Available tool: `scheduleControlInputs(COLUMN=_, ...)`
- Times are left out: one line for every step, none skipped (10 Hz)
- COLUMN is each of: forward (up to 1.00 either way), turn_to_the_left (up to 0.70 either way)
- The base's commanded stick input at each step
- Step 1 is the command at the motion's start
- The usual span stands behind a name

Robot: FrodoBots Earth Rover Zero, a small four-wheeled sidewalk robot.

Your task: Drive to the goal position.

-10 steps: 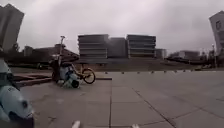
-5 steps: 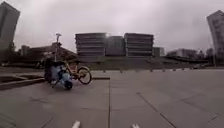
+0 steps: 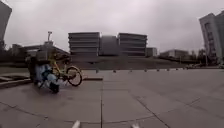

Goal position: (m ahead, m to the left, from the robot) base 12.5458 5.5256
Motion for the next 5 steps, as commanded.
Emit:
scheduleControlInputs(forward=0.70, turn_to_the_left=-0.01)
scheduleControlInputs(forward=0.70, turn_to_the_left=-0.01)
scheduleControlInputs(forward=0.70, turn_to_the_left=-0.01)
scheduleControlInputs(forward=0.70, turn_to_the_left=-0.01)
scheduleControlInputs(forward=0.70, turn_to_the_left=-0.01)
